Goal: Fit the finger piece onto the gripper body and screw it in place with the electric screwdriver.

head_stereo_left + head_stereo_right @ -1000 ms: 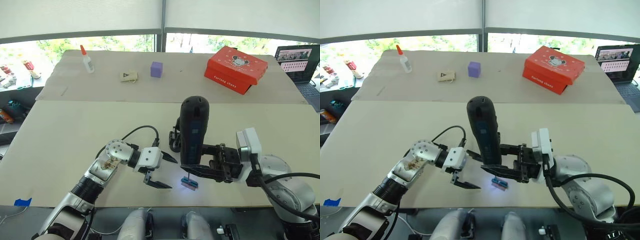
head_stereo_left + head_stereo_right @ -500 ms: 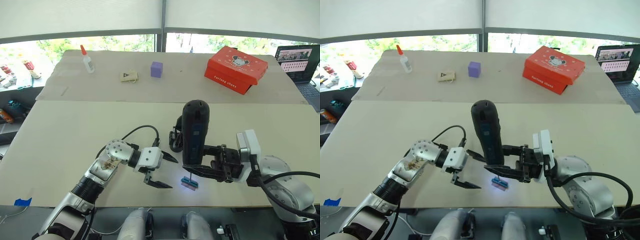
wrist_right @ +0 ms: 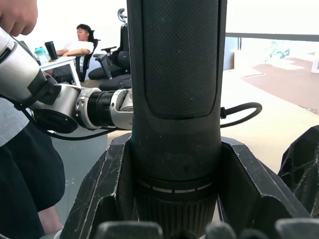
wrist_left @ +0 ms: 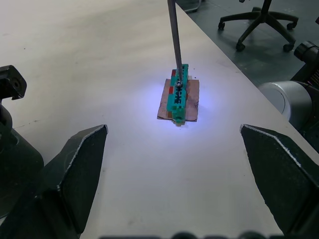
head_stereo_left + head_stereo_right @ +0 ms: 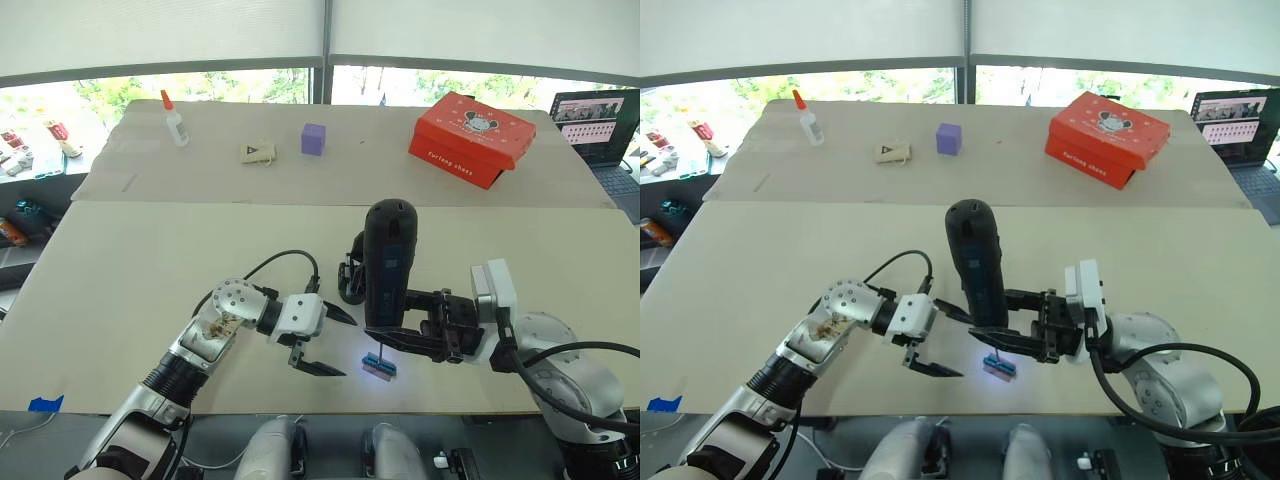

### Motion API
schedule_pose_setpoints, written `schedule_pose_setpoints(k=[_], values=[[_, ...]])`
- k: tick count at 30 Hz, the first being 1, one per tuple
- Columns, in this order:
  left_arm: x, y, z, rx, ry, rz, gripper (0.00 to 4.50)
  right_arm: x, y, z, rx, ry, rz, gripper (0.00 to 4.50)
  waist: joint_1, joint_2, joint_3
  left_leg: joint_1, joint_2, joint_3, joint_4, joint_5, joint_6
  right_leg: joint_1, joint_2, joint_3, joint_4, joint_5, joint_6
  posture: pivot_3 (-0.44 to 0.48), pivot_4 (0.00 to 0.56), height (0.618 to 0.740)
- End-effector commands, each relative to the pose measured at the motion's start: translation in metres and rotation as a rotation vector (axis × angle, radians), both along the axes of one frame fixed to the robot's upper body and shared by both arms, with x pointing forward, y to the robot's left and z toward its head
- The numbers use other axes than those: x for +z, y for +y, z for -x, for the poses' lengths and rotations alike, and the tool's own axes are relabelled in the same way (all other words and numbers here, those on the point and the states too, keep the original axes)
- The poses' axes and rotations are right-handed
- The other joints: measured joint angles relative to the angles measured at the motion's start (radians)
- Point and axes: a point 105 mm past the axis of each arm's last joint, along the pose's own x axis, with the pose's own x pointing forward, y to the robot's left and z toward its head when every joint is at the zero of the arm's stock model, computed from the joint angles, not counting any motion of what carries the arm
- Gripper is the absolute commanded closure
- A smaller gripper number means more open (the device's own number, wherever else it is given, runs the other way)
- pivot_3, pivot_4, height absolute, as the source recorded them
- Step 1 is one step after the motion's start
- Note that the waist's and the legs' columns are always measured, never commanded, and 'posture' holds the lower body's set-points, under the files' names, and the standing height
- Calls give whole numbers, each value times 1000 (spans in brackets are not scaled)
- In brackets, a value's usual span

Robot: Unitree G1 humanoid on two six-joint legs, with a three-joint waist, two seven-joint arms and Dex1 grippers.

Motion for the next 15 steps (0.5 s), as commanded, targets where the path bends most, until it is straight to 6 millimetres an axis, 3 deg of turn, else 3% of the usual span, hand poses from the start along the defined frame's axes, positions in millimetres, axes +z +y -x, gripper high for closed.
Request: schedule_pose_setpoints(k=[1, 15], values=[[11, -2, -3, -8, -40, 26, 0, 13, 2, 3, 24, -88, -32, 2561, 0, 0, 0, 0, 0, 0, 0, 0, 0, 0, 0, 0, 0, 0, 0, 0, 150, 740], [11, -3, -4, -4, -41, 28, 0, 12, 1, 4, 23, -81, -31, 2561, 0, 0, 0, 0, 0, 0, 0, 0, 0, 0, 0, 0, 0, 0, 0, 0, 150, 740]])
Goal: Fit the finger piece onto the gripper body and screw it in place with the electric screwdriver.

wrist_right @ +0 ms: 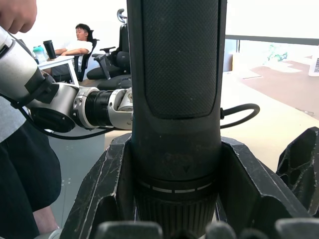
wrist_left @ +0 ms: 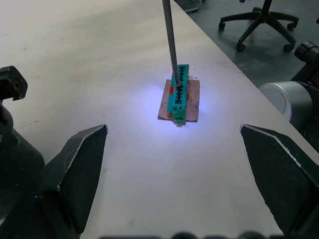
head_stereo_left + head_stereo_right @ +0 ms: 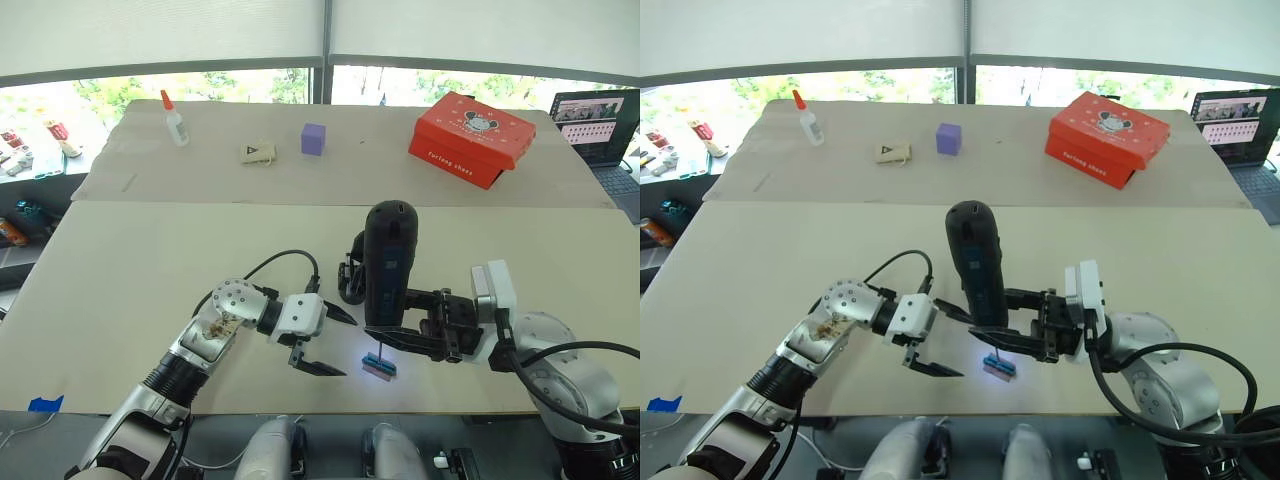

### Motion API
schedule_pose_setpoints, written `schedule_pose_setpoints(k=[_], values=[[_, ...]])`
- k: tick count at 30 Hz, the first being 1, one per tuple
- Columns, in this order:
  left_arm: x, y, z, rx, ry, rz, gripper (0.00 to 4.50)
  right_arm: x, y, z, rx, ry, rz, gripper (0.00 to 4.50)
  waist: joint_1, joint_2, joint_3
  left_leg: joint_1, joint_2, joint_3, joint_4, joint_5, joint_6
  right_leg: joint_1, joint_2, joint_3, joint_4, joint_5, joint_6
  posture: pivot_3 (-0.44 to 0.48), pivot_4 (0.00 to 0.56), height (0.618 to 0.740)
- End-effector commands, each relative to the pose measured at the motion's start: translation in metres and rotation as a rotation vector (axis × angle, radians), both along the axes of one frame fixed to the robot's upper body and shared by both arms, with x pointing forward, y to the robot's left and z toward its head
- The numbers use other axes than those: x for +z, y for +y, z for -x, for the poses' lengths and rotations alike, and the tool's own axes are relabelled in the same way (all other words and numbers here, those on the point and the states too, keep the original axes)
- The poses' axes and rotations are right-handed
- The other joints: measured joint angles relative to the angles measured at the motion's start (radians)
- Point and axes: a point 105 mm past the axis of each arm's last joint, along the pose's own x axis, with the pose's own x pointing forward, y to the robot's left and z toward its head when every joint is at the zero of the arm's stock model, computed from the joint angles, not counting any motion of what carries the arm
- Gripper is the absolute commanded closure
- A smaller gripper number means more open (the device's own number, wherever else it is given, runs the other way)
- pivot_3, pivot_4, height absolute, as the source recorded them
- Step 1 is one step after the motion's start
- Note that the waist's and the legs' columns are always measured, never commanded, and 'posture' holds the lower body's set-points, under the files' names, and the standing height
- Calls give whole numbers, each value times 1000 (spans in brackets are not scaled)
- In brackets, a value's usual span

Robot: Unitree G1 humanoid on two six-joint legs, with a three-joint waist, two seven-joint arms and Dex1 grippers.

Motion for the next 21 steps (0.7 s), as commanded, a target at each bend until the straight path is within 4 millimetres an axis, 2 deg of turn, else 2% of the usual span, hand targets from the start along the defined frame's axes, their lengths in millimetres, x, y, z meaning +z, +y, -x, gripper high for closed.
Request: schedule_pose_setpoints(k=[1, 21], values=[[11, -3, -4, -5, -40, 26, 0, 12, 2, 5, 24, -66, -21, 2561, 0, 0, 0, 0, 0, 0, 0, 0, 0, 0, 0, 0, 0, 0, 0, 0, 150, 740], [13, -1, -8, 6, -45, 26, 0, 9, 5, 5, 27, -57, -15, 2561, 0, 0, 0, 0, 0, 0, 0, 0, 0, 0, 0, 0, 0, 0, 0, 0, 150, 740]])
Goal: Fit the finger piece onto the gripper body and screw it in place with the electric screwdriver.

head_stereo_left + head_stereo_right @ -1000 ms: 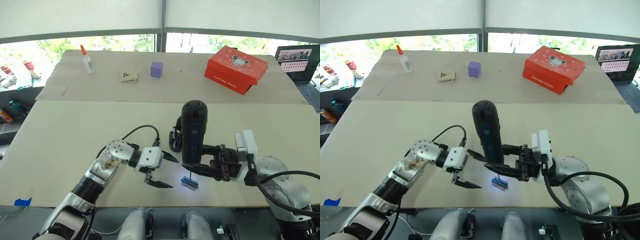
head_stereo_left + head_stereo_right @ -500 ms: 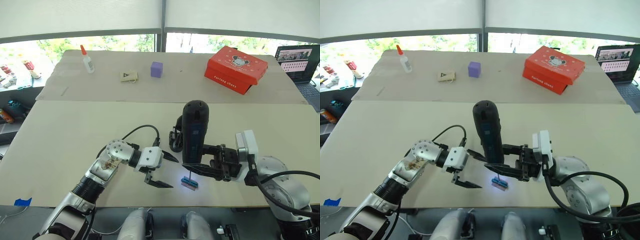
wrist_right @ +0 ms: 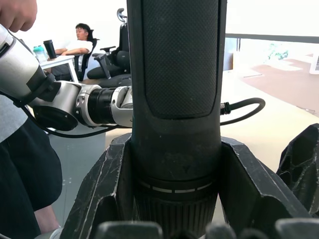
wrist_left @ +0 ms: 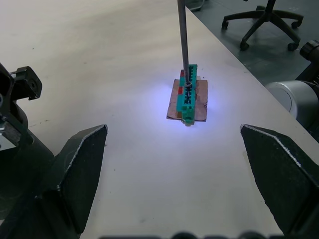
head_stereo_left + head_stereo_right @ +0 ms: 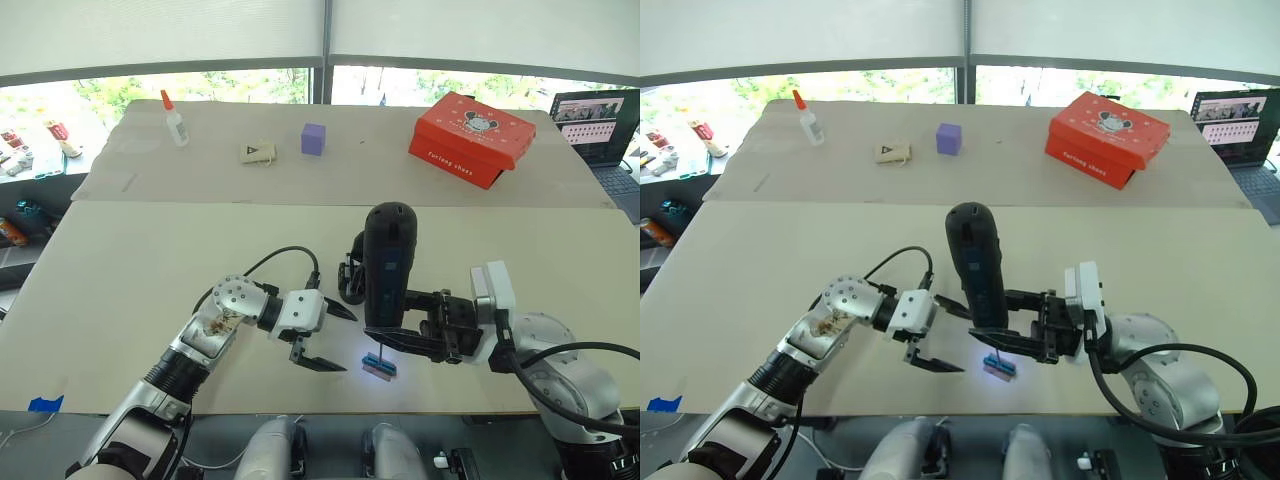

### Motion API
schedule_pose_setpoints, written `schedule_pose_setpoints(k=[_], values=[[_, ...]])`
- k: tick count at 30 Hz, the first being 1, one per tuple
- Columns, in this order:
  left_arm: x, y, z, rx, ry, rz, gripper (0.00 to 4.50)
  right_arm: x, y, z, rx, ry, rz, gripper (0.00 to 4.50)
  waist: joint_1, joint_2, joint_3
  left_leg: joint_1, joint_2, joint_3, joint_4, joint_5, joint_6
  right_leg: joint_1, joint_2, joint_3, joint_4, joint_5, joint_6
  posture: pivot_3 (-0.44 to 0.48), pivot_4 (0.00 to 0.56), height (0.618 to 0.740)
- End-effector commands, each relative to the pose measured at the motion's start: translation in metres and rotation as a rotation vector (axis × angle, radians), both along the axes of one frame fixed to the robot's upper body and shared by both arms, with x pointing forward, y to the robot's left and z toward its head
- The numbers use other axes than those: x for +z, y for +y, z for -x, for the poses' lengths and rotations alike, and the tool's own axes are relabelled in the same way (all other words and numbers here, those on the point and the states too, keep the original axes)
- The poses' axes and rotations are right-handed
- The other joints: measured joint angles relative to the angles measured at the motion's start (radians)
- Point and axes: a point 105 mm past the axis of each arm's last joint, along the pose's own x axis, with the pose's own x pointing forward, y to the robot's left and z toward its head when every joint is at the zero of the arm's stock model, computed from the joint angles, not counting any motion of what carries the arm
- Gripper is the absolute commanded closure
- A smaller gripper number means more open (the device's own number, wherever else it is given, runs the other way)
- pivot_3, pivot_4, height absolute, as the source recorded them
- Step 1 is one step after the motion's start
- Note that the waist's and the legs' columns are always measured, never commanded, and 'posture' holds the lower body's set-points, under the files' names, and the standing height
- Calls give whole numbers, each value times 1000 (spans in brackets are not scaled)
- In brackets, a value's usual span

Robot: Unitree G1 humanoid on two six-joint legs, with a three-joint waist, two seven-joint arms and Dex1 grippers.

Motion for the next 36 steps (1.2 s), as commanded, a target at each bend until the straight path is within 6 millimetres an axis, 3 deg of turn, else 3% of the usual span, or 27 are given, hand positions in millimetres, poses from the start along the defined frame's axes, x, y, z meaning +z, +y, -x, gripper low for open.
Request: schedule_pose_setpoints(k=[1, 8, 16, 23, 28, 36], values=[[10, -1, -3, -1, -36, 27, 0, 13, 4, 5, 28, -67, -21, 2561, 0, 0, 0, 0, 0, 0, 0, 0, 0, 0, 0, 0, 0, 0, 0, 0, 150, 740], [14, 2, -3, 9, -37, 36, 0, 26, 5, 8, 40, -90, -32, 2561, -1, 0, 0, 0, 0, 0, 0, 0, 0, 0, 0, 0, 0, 0, 0, 0, 150, 740], [20, 10, -4, 48, -29, 55, 0, 53, 4, 14, 80, -108, -40, 2561, 0, 0, 0, 0, 0, 0, 0, 0, 0, 0, 0, 0, 0, 0, 0, 0, 150, 740], [22, 20, -2, 86, -2, 60, 0, 85, 7, 4, 96, -109, -81, 2561, -6, 0, 0, 0, 0, 0, 0, 0, 0, 0, 0, 0, 0, 0, 0, 0, 150, 740], [26, 30, -11, 214, 7, 93, 0, 106, 15, -2, 122, -114, -113, 2561, -5, 0, 0, 0, 0, 0, 0, 0, 0, 0, 0, 0, 0, 0, 0, 0, 150, 740], [22, 33, -38, 454, -23, 150, 0, 114, 19, -3, 161, -128, -113, 2561, -3, 0, 0, 0, 0, 0, 0, 0, 0, 1, 0, 0, 2, 0, 0, 0, 150, 740]])
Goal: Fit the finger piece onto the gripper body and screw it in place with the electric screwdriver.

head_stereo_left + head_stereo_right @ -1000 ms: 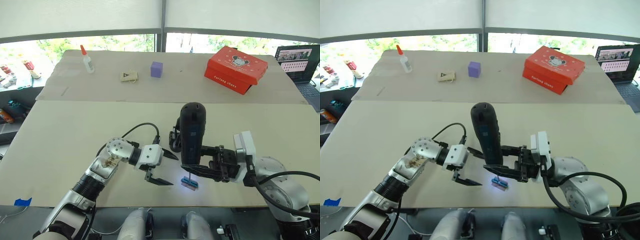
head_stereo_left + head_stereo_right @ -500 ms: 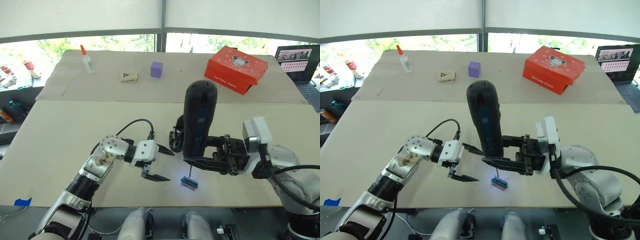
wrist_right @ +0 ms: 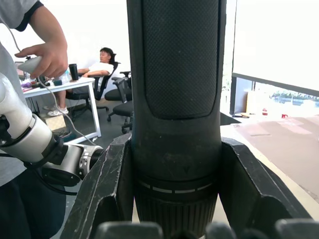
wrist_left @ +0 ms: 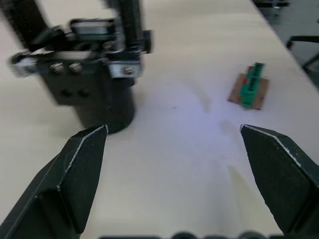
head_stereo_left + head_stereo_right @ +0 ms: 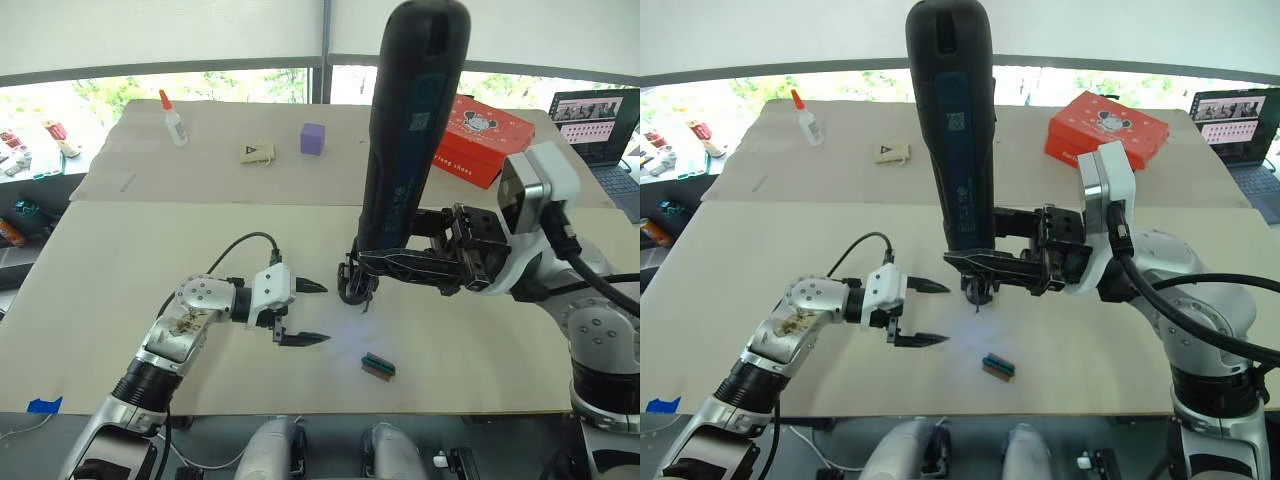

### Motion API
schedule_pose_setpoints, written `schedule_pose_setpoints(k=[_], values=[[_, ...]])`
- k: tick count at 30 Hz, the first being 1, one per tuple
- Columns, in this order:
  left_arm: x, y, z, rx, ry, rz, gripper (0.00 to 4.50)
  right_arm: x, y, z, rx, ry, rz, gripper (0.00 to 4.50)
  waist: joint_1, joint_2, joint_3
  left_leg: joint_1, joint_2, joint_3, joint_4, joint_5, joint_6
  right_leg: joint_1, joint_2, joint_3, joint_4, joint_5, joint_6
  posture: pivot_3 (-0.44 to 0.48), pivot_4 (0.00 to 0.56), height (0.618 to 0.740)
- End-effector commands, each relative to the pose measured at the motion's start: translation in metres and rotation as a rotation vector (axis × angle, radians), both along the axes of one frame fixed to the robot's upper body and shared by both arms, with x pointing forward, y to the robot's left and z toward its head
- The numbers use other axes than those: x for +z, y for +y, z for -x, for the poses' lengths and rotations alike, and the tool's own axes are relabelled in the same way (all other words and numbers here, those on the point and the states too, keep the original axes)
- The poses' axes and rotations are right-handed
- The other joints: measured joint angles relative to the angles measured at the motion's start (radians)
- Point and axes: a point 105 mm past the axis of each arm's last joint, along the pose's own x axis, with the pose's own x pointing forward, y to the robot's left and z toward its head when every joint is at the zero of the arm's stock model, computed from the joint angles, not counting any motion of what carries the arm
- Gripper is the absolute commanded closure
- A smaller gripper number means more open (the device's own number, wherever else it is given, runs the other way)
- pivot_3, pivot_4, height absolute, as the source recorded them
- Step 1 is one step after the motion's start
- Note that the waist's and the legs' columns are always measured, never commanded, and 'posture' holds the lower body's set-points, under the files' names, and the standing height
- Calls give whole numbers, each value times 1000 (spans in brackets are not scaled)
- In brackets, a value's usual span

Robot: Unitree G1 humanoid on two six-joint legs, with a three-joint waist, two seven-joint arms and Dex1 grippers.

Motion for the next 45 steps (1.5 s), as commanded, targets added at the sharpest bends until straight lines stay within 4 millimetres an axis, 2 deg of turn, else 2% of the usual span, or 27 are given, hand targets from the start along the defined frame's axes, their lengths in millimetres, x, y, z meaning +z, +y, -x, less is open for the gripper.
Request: schedule_pose_setpoints(k=[1, 13, 17, 22, 27, 29, 32, 34, 35, 38, 45], values=[[4, -8, -11, 90, -68, 37, 0, 14, 0, 8, 46, -51, -35, 2561, 1, 0, 0, 0, 0, 0, 0, 0, 0, 0, 0, 0, 0, 0, 0, 0, 150, 740], [-17, -51, -20, 200, -37, 106, 0, 12, -4, -1, 24, -60, -3, 2561, 0, 0, 0, 0, 0, 0, 0, 0, 0, 0, 0, 0, 0, 0, 0, 0, 150, 740], [-18, -57, -29, 234, -51, 128, 0, 13, -2, -2, 20, -63, 2, 2561, 1, 0, 0, 0, 0, 0, 0, 0, 0, 0, 0, 0, 0, 0, 0, 0, 150, 740], [-16, -60, -30, 169, -66, 129, 2163, 17, -1, -4, 13, -71, 3, 2561, 1, 0, 0, 0, 0, 0, 0, 0, 0, 0, 0, 0, 0, 0, 0, 0, 150, 740], [-9, -66, -21, -55, -44, 132, 2204, 18, 1, -4, 11, -78, 1, 2561, 0, 0, 0, 0, 0, 1, 0, 0, 0, -1, 0, 0, 0, 0, 0, 0, 150, 740], [-7, -69, -23, -107, -44, 112, 2204, 20, 3, -3, 16, -85, -1, 2561, 1, 0, 0, 0, 0, 1, 0, 0, 0, -1, 0, 0, 0, 0, 0, 0, 150, 740], [-10, -76, -43, -101, -75, 21, 2204, 23, 6, 1, 32, -97, -10, 2561, 8, 0, 0, -2, -1, 1, 1, 0, 0, -1, 0, -1, 0, 0, 0, 0, 150, 740], [-11, -76, -48, -98, -78, 6, 2204, 24, 7, 1, 38, -100, -10, 2561, 10, 0, 0, -3, -1, 0, 2, 0, 1, -1, 0, -2, 0, 1, 1, 0, 150, 740], [-11, -74, -49, -101, -74, 5, 1163, 23, 8, 1, 40, -102, -10, 2561, 9, 0, 0, -4, -1, 0, 2, 0, 1, -1, 0, -2, 0, 1, 2, 0, 150, 740], [-10, -71, -48, -103, -72, 14, 21, 23, 8, 1, 42, -102, -8, 2561, -1, 0, 0, -4, -1, 1, 1, 0, 2, -2, 0, -2, -1, 1, 2, 0, 150, 740], [-9, -68, -37, 3, -31, 101, 0, 17, 8, -3, 42, -102, 3, 2561, -2, 0, 0, -5, -1, 0, 1, 0, 1, -2, 0, -1, 0, 1, 2, 0, 150, 740]])
